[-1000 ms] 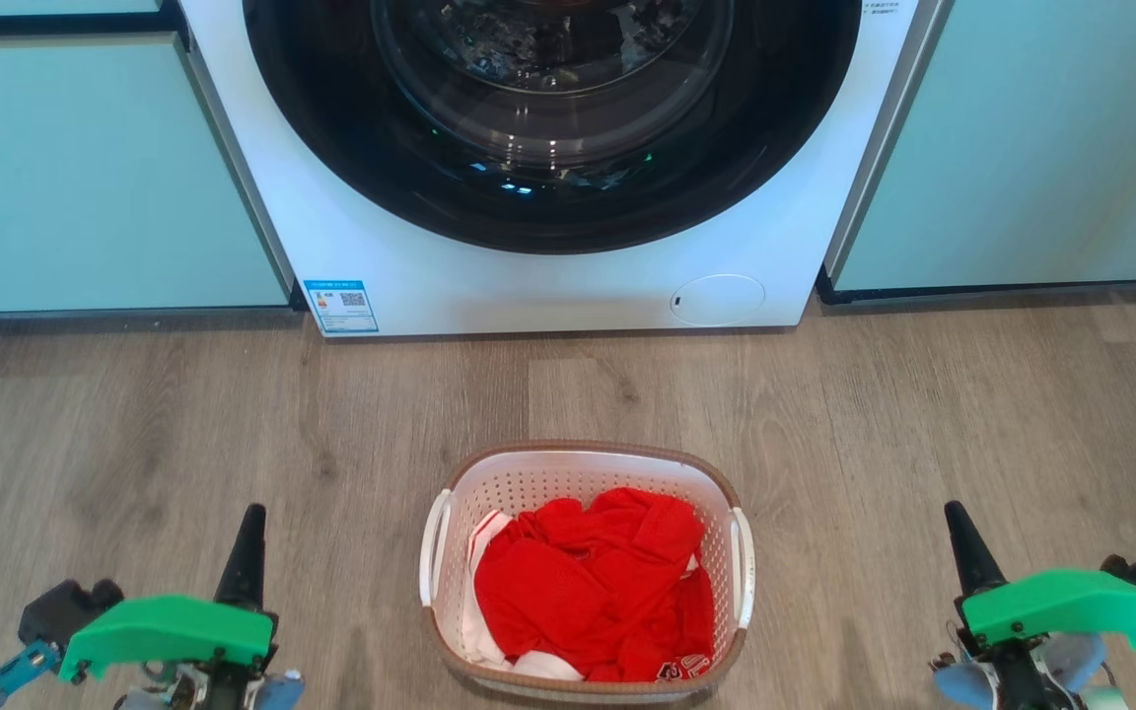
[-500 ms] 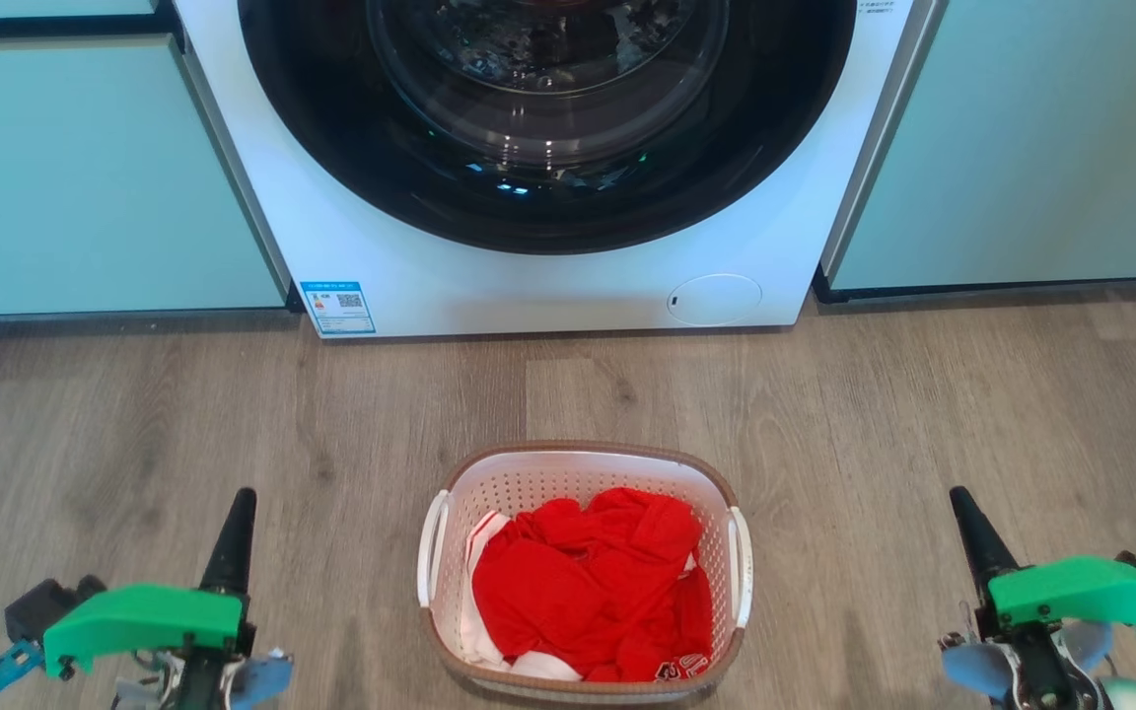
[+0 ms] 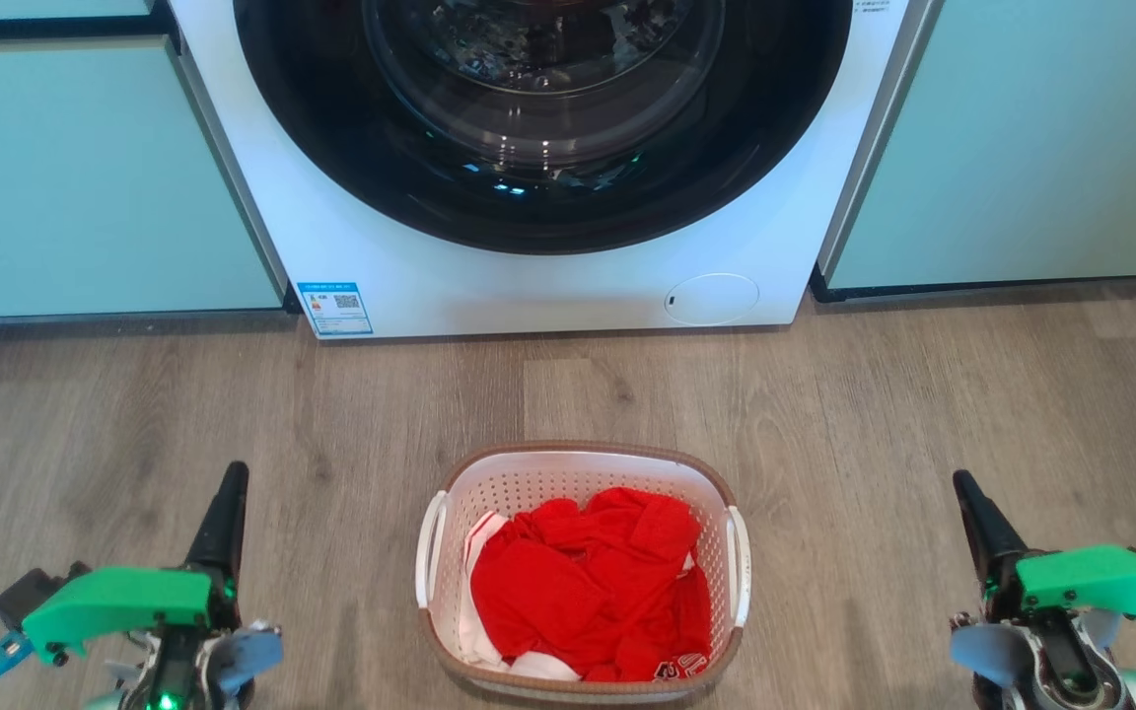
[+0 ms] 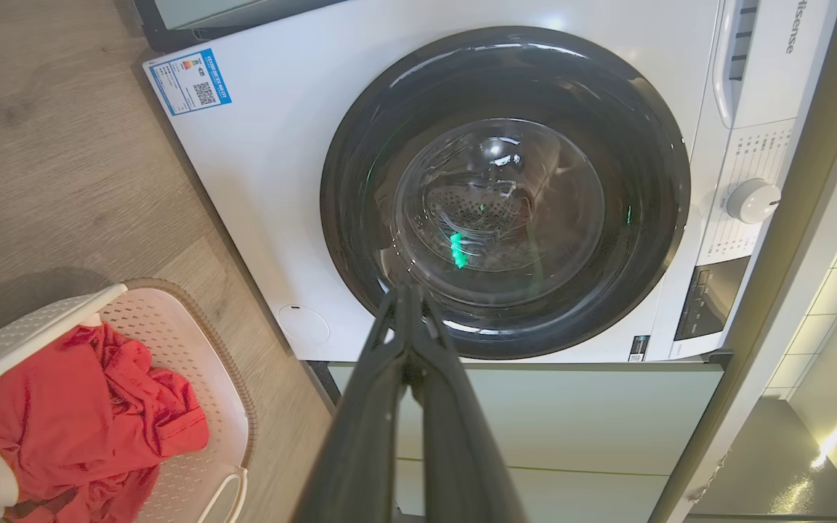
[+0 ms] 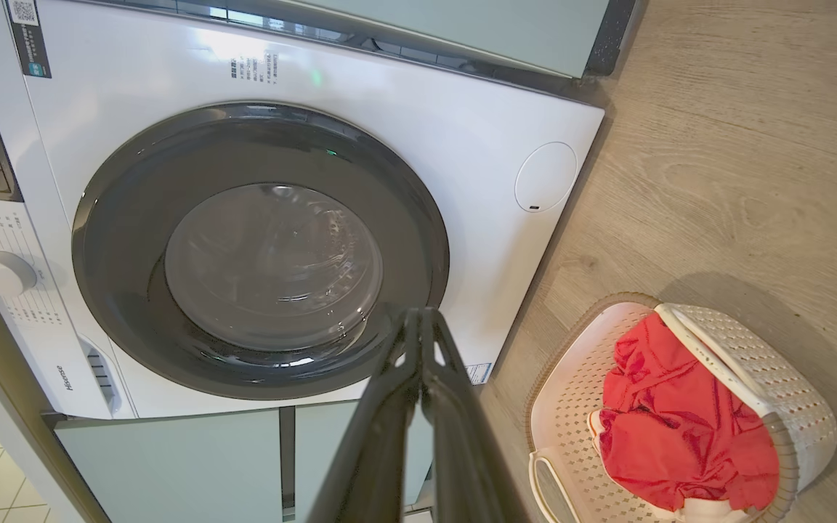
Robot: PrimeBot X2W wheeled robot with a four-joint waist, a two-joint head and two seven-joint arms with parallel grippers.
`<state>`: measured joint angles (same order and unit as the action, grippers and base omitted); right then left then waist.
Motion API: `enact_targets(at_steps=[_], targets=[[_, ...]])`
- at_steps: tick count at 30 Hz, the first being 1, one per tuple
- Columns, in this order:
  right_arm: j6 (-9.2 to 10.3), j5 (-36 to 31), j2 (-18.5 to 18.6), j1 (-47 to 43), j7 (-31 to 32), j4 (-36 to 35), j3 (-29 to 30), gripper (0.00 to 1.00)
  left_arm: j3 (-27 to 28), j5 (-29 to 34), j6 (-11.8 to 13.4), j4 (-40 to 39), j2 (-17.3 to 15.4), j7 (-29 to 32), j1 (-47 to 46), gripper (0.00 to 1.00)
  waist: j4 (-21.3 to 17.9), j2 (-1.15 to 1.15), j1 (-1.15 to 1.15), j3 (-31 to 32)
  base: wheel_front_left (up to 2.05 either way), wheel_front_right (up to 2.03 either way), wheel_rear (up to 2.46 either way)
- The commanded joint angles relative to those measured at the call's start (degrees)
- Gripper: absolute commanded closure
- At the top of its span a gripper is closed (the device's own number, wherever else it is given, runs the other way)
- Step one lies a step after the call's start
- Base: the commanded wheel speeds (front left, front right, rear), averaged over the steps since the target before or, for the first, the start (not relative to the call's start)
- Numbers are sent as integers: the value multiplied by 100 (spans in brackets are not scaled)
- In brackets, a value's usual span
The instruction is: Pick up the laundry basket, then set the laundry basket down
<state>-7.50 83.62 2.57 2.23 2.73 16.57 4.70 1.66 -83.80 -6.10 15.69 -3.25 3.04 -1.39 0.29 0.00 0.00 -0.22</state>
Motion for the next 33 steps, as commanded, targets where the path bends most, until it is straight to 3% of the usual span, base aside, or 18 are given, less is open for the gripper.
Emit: enact_targets(at_steps=[1,13,33], targets=[[1,180,126,307,66,-223,-53,100,229,-165,-67,-173,-56,47,-341,100,-2,0,0,0,0,0,0],[1,959,127,382,269,-262,50,100,368,-930,-138,-168,-49,250,-470,100,-29,0,0,4,0,0,0],[1,937,105,386,295,-260,82,100,397,-910,-138,-167,-29,274,-473,100,-29,0,0,4,0,0,0]])
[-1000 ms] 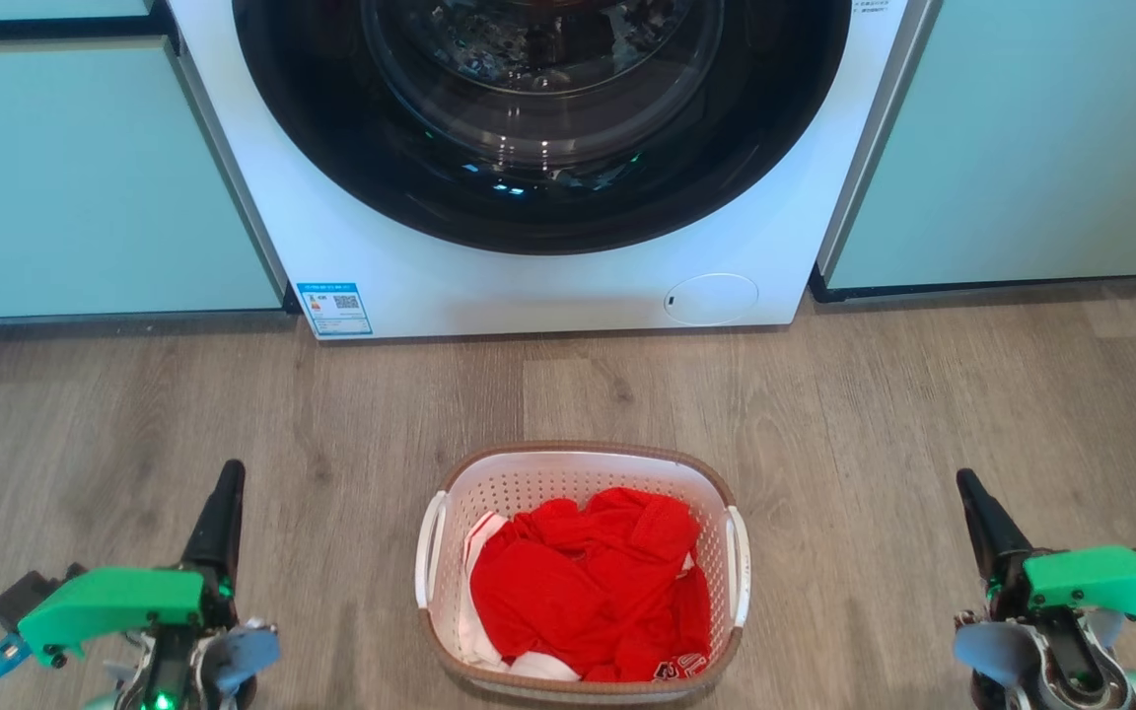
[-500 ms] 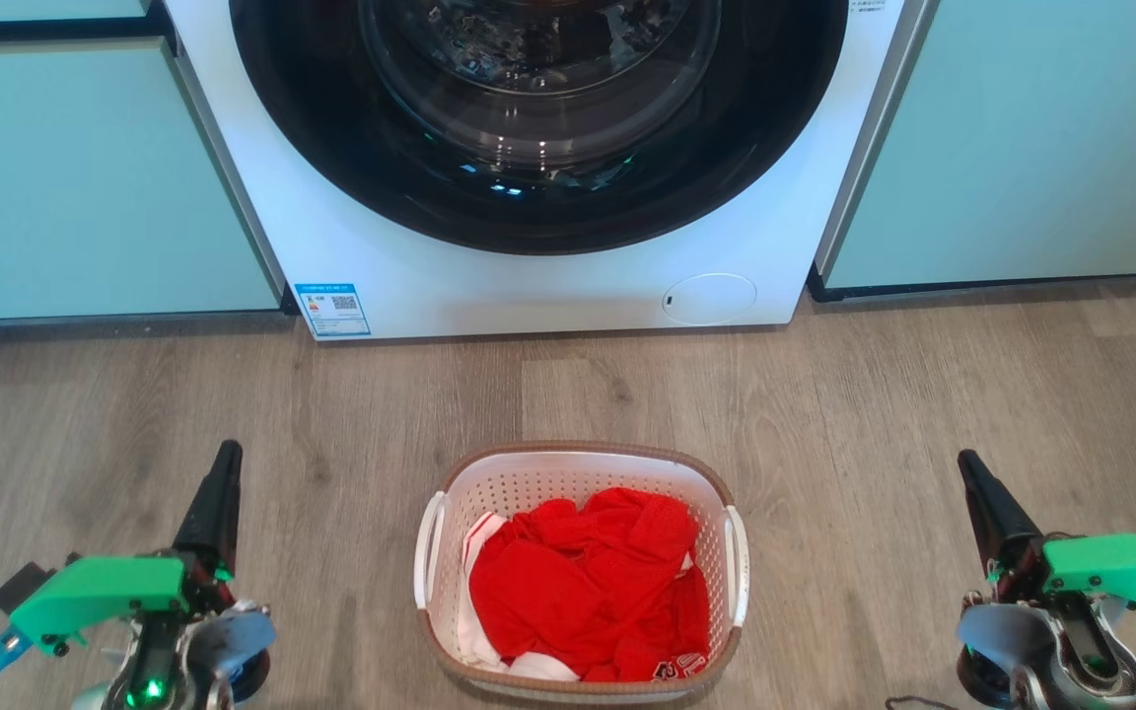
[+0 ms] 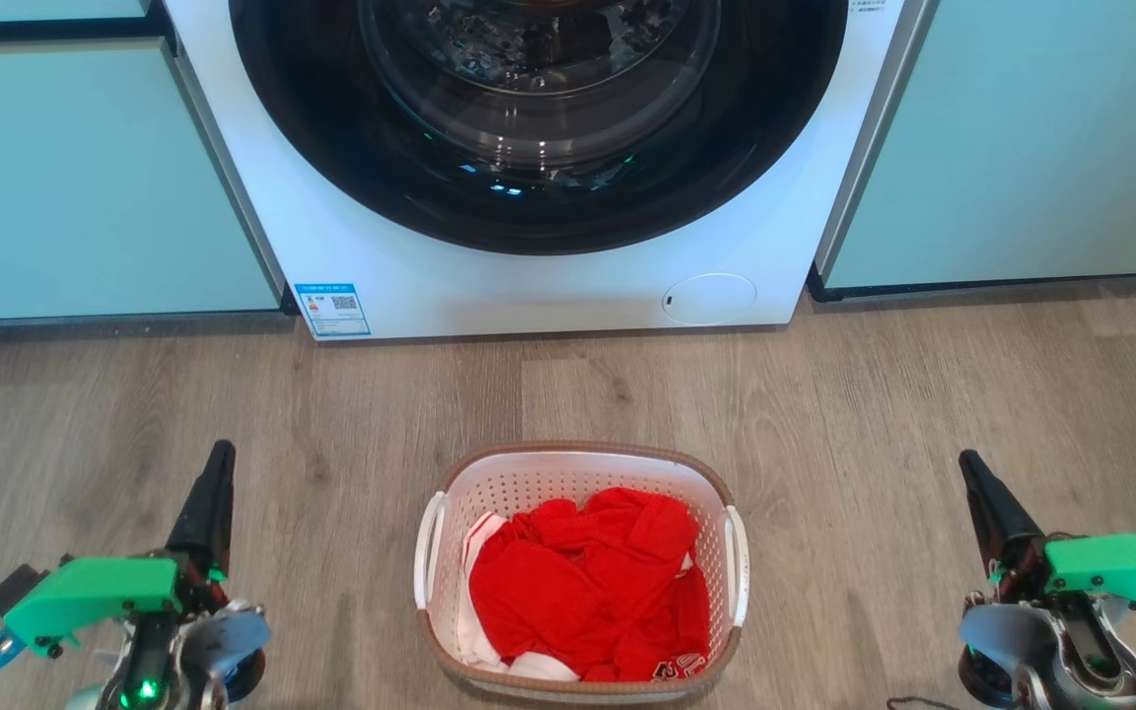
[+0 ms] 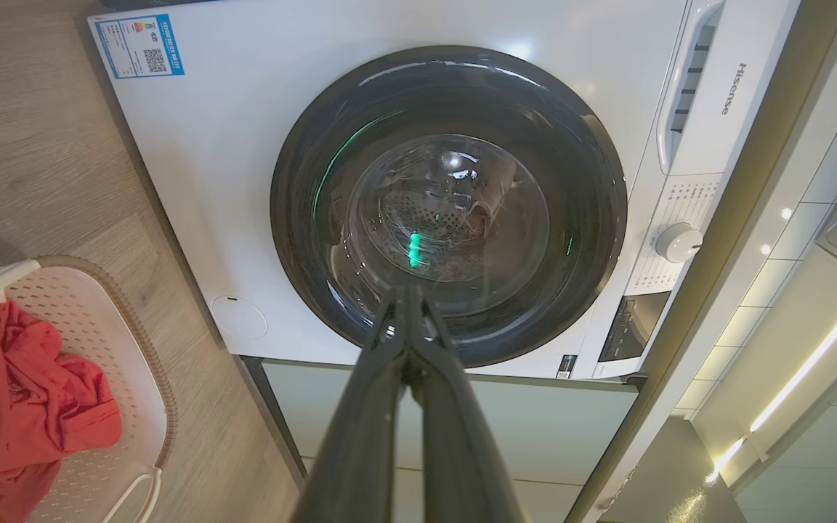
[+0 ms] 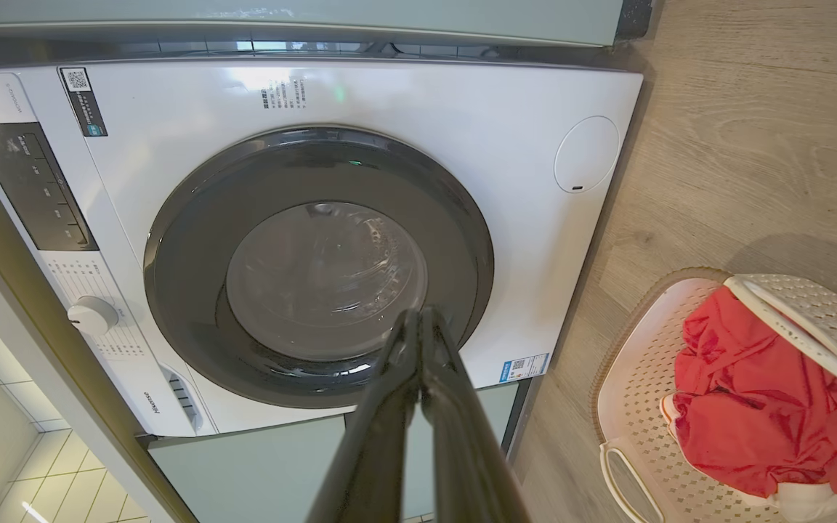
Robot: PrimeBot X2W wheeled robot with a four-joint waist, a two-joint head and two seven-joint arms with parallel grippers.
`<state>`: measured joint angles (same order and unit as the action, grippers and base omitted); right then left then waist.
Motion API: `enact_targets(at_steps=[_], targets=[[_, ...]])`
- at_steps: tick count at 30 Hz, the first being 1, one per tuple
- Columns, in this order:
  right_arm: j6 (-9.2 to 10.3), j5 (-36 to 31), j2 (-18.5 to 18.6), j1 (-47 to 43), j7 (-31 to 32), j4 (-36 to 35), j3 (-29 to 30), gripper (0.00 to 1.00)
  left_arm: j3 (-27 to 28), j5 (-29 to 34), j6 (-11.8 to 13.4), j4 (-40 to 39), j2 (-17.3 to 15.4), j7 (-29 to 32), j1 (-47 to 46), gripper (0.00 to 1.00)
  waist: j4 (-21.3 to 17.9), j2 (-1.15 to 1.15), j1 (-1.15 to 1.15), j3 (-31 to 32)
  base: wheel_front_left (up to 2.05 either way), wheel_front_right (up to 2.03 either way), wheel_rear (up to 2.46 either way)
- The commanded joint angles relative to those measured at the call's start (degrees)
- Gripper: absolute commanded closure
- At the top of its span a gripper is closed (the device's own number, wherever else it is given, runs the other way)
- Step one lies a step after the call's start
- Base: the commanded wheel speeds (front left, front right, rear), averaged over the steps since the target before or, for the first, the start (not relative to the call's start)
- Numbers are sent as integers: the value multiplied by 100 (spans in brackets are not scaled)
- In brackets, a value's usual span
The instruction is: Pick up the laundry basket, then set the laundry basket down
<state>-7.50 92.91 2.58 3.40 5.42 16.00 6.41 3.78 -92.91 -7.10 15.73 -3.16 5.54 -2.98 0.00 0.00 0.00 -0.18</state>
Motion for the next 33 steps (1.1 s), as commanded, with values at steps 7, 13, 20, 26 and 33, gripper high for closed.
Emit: enact_targets(at_steps=[7,13,20,26,33], targets=[[1,1,97,269,34,-203,-80,100,193,8,-38,-171,-32,30,-314,100,0,0,0,0,0,0,0],[1,-5,92,270,40,-202,-72,100,200,14,-38,-170,-27,36,-314,100,0,0,0,0,0,0,0],[1,-12,86,271,46,-202,-64,100,208,20,-38,-170,-22,42,-315,100,0,0,0,0,0,0,0],[1,-17,82,271,51,-201,-58,100,213,24,-38,-170,-18,45,-316,100,0,0,0,0,0,0,0],[1,-23,77,272,56,-201,-51,100,219,29,-38,-170,-14,51,-316,100,0,0,0,0,0,0,0]])
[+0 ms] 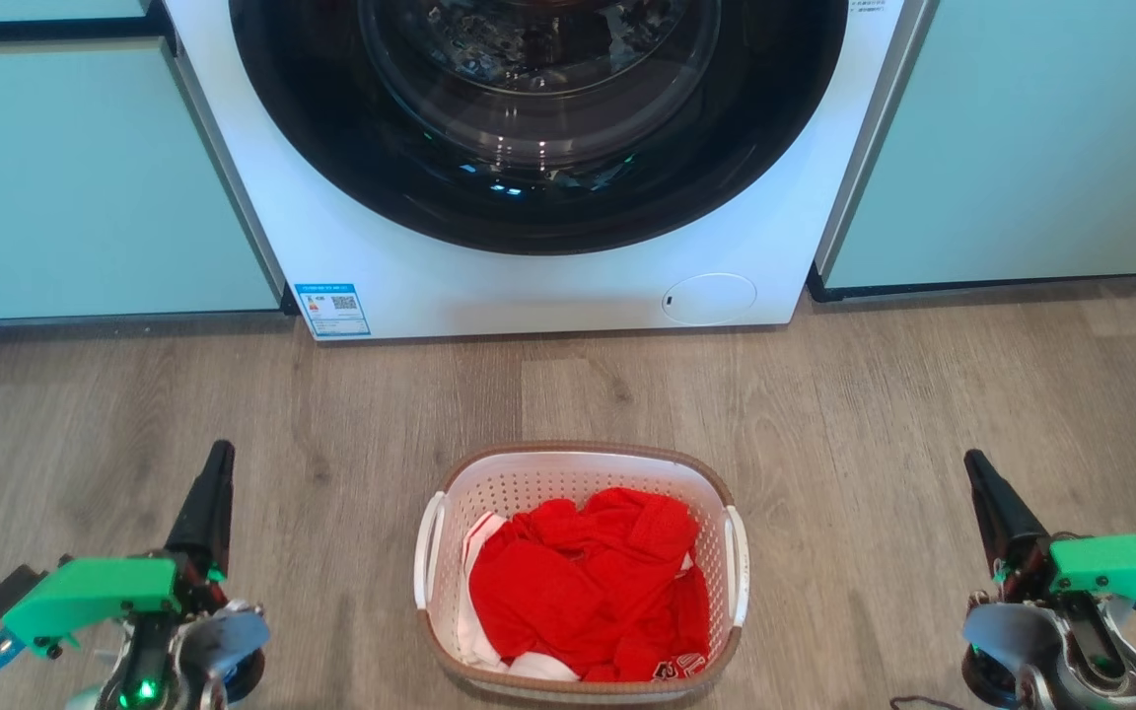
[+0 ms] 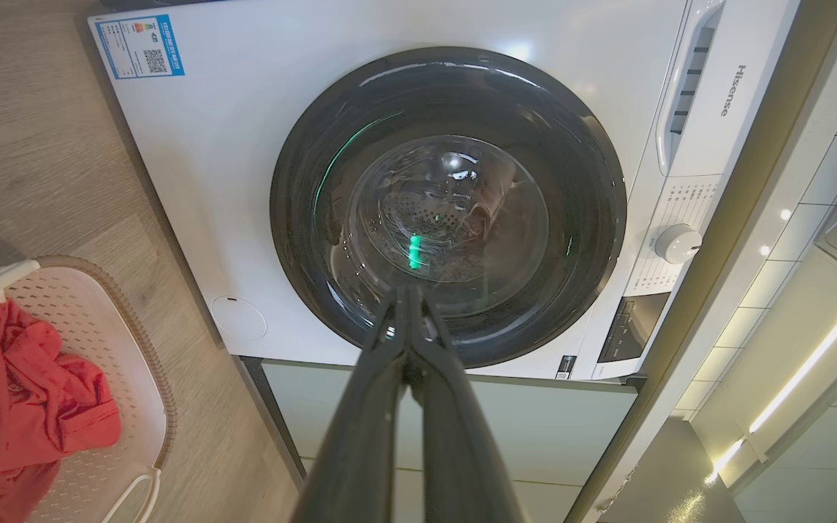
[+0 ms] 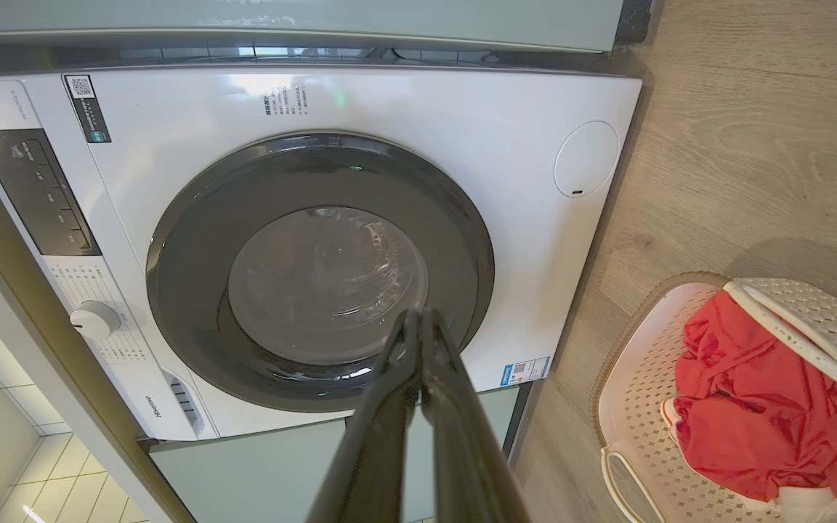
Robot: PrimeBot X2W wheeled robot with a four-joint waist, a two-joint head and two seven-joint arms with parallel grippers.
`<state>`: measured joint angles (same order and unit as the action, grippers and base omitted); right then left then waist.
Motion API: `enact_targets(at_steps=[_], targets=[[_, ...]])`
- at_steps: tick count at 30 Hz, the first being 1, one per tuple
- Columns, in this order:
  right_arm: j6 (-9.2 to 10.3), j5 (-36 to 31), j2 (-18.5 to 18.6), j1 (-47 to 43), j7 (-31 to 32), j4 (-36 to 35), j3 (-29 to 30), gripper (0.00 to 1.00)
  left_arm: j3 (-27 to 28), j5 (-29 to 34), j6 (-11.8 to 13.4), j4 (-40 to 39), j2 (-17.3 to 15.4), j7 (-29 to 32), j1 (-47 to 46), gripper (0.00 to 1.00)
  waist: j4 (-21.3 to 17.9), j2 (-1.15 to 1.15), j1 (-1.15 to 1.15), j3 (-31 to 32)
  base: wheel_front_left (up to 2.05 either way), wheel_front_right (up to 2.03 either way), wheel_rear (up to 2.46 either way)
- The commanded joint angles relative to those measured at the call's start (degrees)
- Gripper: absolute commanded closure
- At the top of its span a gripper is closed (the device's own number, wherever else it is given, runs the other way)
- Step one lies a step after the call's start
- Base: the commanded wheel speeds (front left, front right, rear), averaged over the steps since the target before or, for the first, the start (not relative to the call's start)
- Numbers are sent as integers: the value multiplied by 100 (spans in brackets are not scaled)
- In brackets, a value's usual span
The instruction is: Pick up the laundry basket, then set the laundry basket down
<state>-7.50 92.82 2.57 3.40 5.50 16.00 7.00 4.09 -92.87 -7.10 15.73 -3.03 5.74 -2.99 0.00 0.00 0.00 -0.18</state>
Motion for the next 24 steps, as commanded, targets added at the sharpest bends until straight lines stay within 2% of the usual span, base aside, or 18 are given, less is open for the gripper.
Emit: enact_targets(at_steps=[1,24], targets=[[1,-15,78,272,49,-201,-110,100,189,26,-38,-170,-26,32,-316,100,0,0,0,0,0,0,0],[1,-31,65,274,65,-200,-91,100,206,41,-38,-169,-15,45,-317,100,0,0,0,0,0,0,0]])
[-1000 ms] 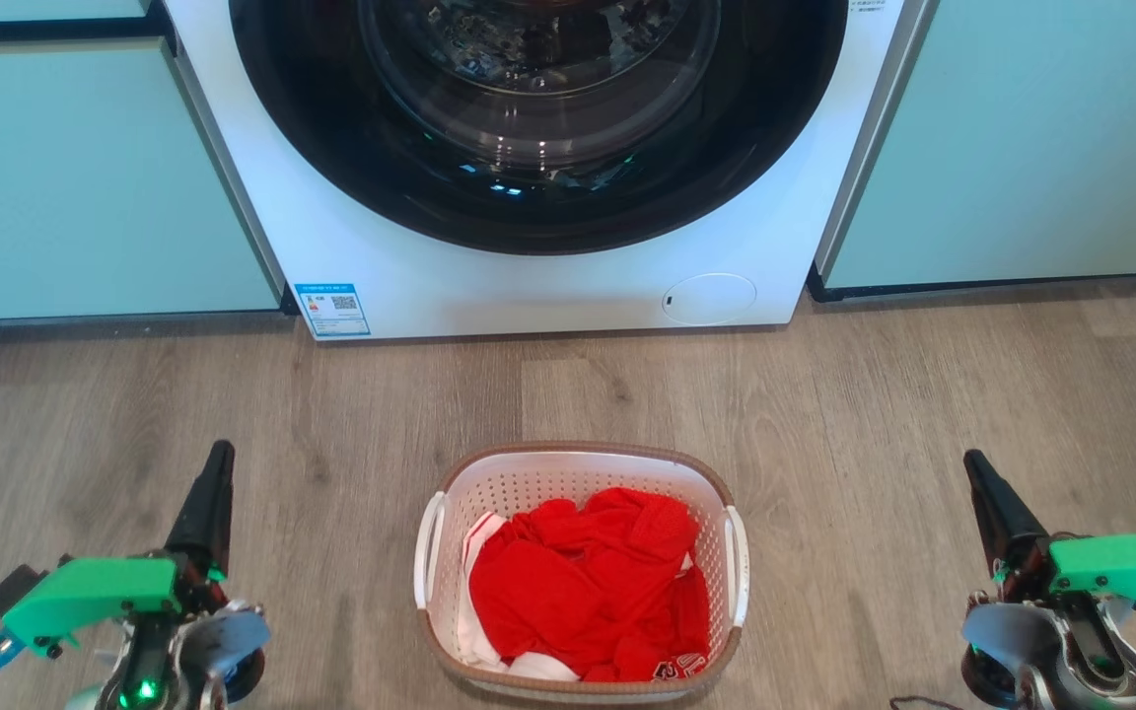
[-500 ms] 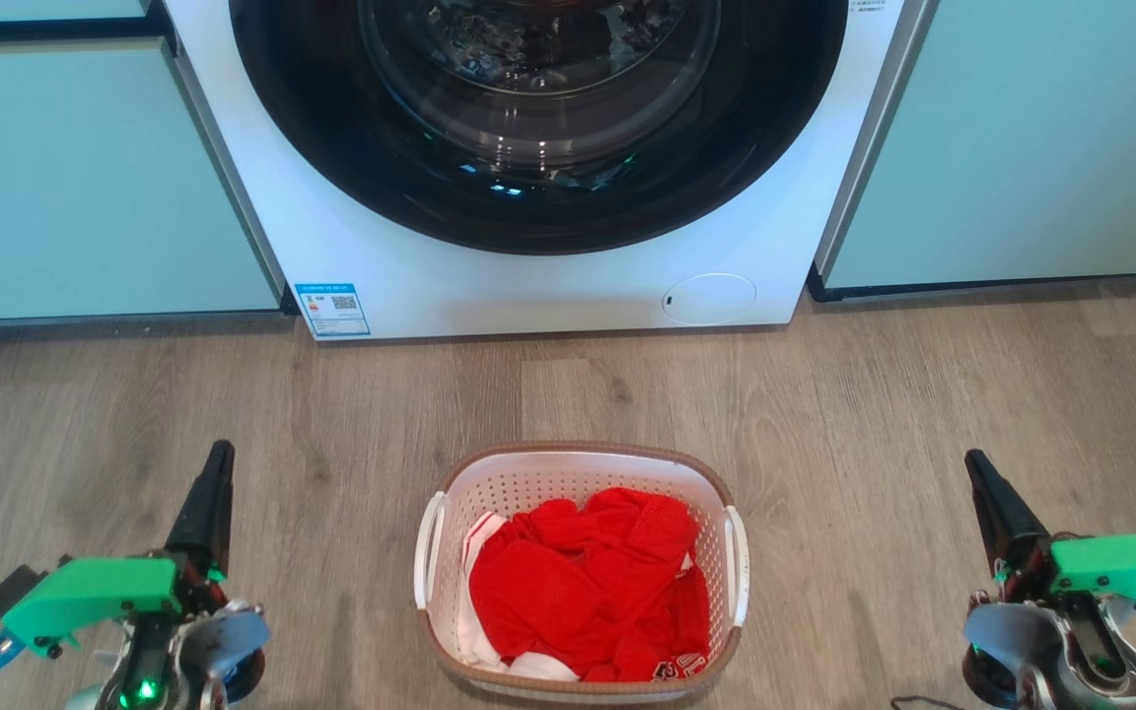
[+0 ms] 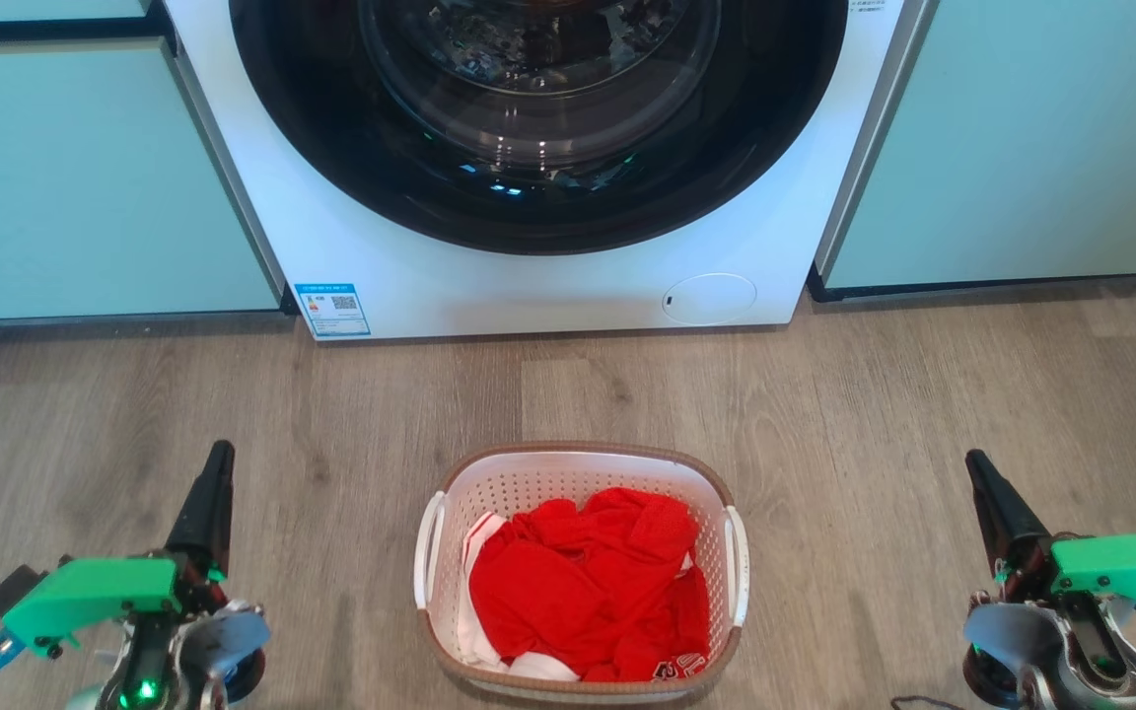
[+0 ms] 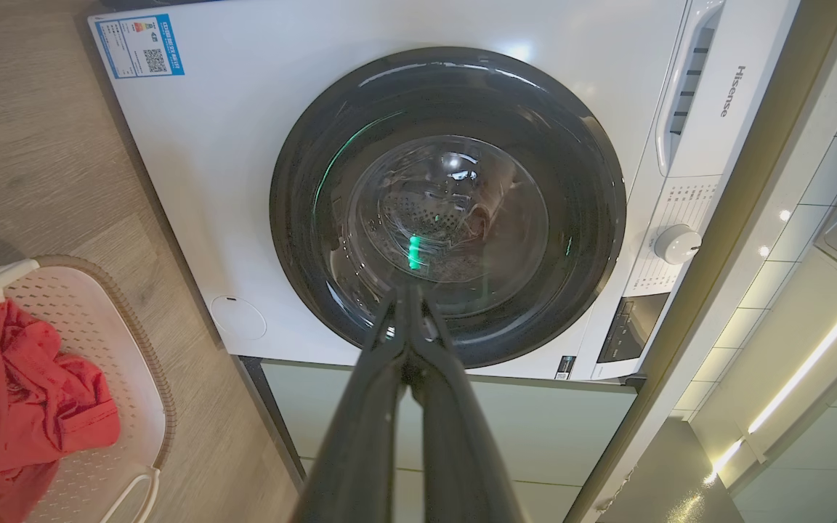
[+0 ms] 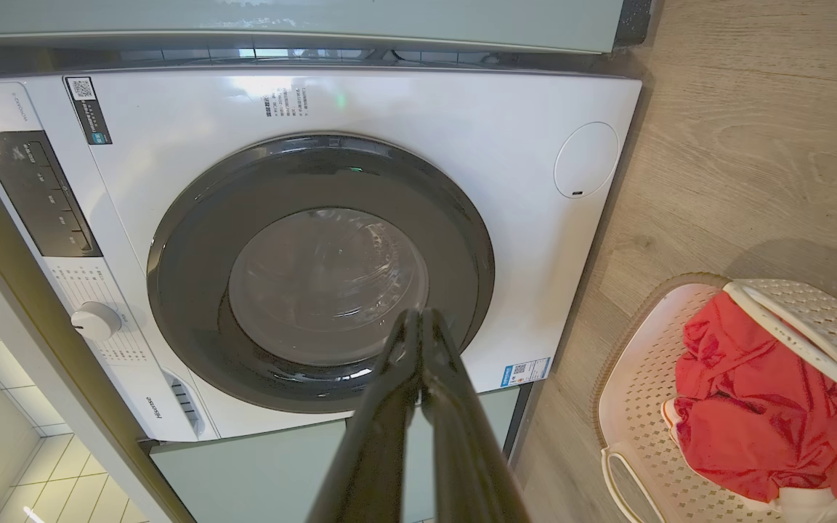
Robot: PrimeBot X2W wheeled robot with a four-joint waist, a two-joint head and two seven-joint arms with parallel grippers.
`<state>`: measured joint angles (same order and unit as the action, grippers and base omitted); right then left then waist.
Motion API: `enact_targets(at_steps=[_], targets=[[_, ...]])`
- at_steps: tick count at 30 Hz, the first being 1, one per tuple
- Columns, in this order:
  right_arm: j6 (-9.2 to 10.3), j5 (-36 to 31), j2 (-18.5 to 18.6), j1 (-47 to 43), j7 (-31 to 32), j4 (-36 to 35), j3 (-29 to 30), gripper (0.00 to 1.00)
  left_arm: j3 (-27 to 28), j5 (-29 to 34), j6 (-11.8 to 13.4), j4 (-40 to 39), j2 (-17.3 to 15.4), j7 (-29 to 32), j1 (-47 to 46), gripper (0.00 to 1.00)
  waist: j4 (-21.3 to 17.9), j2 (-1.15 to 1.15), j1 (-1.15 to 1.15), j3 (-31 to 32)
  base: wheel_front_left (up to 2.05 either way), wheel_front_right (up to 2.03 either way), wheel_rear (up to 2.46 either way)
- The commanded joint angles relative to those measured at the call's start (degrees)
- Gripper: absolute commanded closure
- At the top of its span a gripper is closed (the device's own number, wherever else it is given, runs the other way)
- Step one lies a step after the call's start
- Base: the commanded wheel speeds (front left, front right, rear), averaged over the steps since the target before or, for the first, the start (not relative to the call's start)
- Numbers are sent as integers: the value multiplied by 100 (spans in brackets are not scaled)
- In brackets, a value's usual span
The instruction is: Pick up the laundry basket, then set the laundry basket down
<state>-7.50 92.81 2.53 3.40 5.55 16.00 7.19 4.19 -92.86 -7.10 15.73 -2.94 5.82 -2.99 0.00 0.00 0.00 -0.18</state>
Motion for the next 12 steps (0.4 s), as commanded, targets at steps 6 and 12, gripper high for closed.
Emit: enact_targets(at_steps=[6,12], targets=[[1,-33,65,274,63,-200,-105,100,200,43,-38,-169,-21,41,-317,100,0,0,0,0,0,0,0],[1,-36,63,275,65,-200,-102,100,203,45,-38,-169,-19,43,-318,100,0,0,0,0,0,0,0]])
